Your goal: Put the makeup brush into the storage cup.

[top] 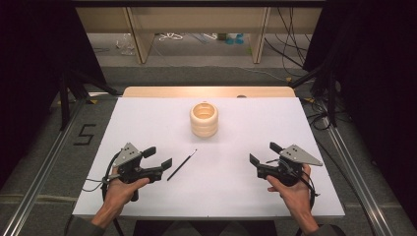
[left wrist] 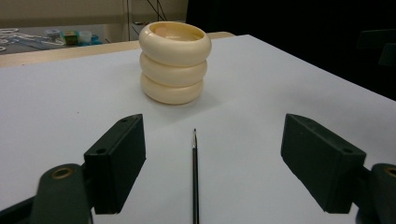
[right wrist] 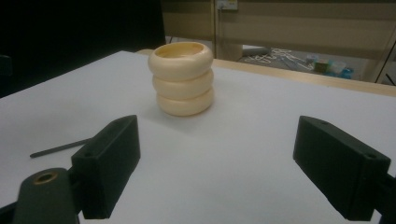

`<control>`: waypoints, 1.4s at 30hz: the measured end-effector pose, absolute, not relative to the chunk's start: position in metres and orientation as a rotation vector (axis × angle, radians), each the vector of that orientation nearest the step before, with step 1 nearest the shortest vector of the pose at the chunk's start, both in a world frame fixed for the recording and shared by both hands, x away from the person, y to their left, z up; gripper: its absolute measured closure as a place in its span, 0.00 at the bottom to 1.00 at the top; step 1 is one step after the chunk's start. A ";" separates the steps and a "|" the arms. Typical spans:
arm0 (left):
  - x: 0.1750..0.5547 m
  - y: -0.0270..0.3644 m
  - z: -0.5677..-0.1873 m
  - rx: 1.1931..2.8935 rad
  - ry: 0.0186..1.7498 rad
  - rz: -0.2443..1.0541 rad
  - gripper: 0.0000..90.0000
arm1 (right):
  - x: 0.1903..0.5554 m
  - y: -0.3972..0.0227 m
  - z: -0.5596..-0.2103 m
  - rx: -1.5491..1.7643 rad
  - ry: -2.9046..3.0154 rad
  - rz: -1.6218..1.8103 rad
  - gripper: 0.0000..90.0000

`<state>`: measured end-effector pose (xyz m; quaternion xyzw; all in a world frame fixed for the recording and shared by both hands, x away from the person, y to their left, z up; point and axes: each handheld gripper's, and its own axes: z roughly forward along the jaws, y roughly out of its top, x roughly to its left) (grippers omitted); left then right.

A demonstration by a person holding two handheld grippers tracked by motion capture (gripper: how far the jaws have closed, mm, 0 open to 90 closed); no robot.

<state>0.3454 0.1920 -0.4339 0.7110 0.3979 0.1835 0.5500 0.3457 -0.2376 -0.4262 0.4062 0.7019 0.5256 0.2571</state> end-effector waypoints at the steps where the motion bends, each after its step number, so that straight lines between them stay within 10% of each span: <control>1: 0.345 0.192 -0.434 1.684 0.943 0.433 0.24 | 0.346 -0.238 -0.426 1.102 1.906 1.423 0.17; 42: 0.381 0.160 -0.427 2.093 0.944 0.366 0.22 | 0.348 -0.237 -0.428 1.099 1.939 1.420 0.18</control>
